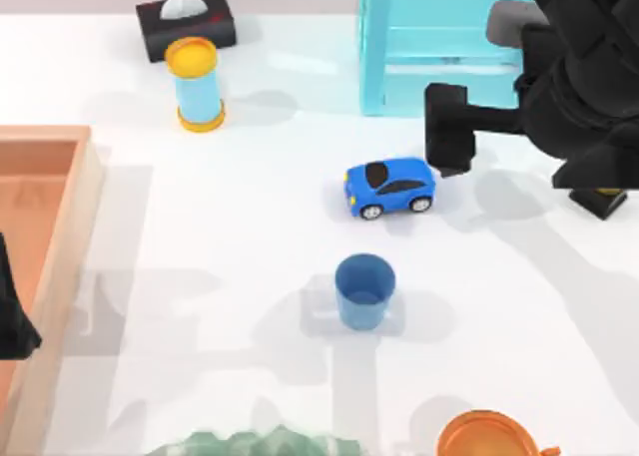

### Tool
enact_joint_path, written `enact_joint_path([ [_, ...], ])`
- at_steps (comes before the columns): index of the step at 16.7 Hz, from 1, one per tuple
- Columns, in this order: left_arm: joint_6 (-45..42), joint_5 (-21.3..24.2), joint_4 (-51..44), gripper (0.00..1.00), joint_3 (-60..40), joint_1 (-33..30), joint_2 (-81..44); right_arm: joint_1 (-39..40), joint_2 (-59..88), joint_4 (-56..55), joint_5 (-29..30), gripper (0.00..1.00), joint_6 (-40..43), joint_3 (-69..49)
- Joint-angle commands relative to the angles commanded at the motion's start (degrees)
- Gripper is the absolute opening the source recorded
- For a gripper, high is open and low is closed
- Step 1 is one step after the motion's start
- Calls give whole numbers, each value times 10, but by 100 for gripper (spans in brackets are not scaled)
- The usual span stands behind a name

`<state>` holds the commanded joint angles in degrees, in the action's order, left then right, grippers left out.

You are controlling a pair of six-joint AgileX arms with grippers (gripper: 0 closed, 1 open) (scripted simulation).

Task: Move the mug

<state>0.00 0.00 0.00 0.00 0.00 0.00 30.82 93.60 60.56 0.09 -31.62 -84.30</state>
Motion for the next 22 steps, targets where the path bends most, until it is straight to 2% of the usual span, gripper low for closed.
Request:
enact_joint_path([
  [5, 0, 0, 0, 100, 0, 0, 0, 66, 205, 130, 0, 100, -68, -182],
  [9, 0, 0, 0, 100, 0, 0, 0, 88, 267, 172, 0, 100, -90, -238],
  [16, 0, 0, 0, 100, 0, 0, 0, 86, 268, 162, 0, 100, -89, -228],
  [22, 0, 0, 0, 100, 0, 0, 0, 88, 291, 17, 0, 100, -90, -115],
])
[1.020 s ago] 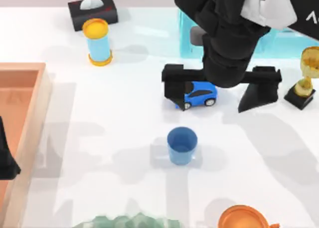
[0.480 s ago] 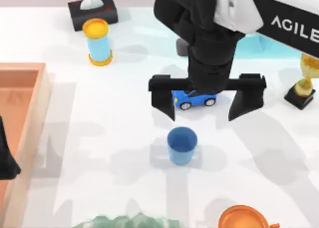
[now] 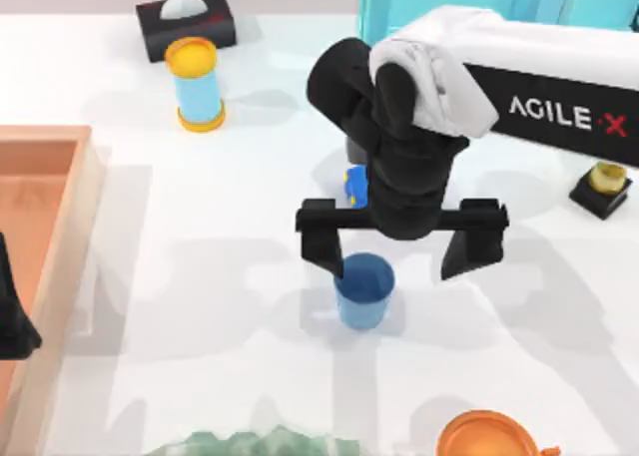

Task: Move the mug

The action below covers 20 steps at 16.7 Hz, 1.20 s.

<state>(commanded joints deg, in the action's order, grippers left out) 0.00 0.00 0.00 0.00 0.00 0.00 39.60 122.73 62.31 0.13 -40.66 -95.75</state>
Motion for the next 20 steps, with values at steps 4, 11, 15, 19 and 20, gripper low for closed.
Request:
enact_joint_path([
  [4, 0, 0, 0, 100, 0, 0, 0, 2, 13, -54, 0, 100, -2, 48],
  [11, 0, 0, 0, 100, 0, 0, 0, 2, 13, -54, 0, 70, -2, 49],
  [15, 0, 0, 0, 100, 0, 0, 0, 2, 13, -54, 0, 40, -2, 49],
  [19, 0, 0, 0, 100, 0, 0, 0, 2, 13, -54, 0, 10, -2, 49],
  [20, 0, 0, 0, 100, 0, 0, 0, 2, 13, -54, 0, 2, -2, 49],
])
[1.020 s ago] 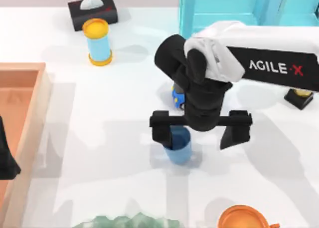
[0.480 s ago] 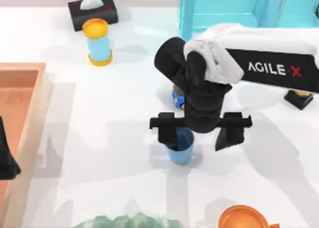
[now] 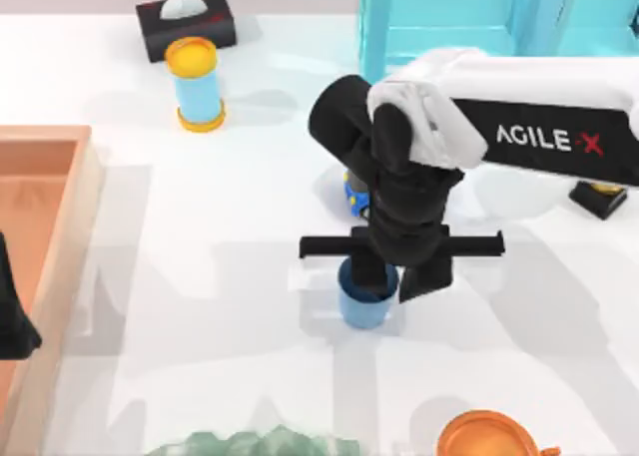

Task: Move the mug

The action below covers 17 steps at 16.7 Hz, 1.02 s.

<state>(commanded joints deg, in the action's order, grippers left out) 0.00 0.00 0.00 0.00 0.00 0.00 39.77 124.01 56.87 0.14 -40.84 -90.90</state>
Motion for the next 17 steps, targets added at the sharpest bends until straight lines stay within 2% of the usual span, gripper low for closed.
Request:
enact_joint_path([
  [11, 0, 0, 0, 100, 0, 0, 0, -8, -9, -2, -3, 0, 7, 6],
  [14, 0, 0, 0, 100, 0, 0, 0, -60, -59, -9, -20, 0, 65, 46],
  [17, 0, 0, 0, 100, 0, 0, 0, -149, -132, -12, -39, 0, 169, 100],
])
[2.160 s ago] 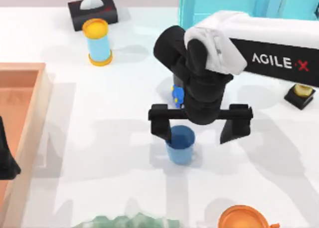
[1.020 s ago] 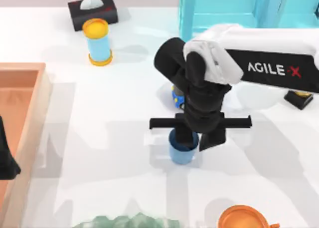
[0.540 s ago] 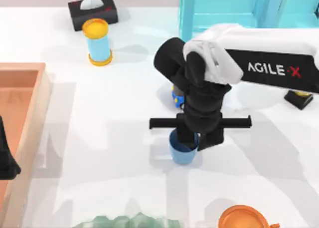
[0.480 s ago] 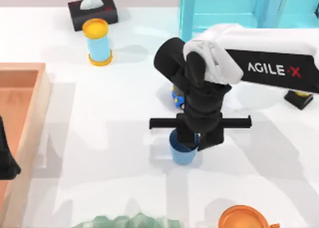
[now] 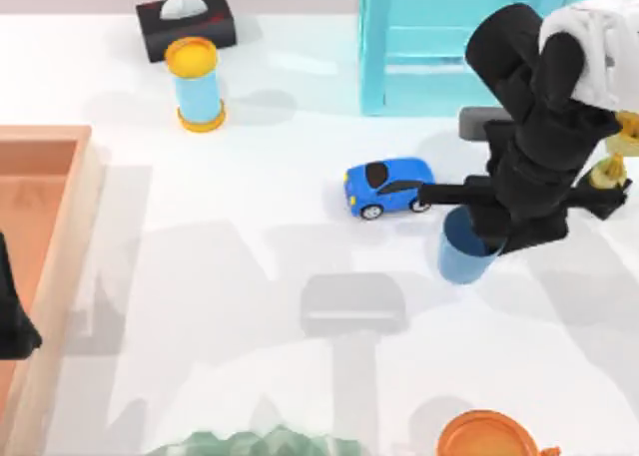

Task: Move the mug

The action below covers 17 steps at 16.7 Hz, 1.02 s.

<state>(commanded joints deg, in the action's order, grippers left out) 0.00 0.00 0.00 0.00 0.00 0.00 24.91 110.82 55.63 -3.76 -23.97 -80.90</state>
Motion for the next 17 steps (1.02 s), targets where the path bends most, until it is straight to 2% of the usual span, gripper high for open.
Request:
enact_joint_path([
  [5, 0, 0, 0, 100, 0, 0, 0, -194, -90, 33, 1, 0, 192, 64],
  [9, 0, 0, 0, 100, 0, 0, 0, -307, -111, 74, 24, 0, 292, 75],
  [11, 0, 0, 0, 100, 0, 0, 0, -329, -112, 85, 32, 0, 312, 75],
  [17, 0, 0, 0, 100, 0, 0, 0, -326, -105, 76, 33, 0, 311, 83],
])
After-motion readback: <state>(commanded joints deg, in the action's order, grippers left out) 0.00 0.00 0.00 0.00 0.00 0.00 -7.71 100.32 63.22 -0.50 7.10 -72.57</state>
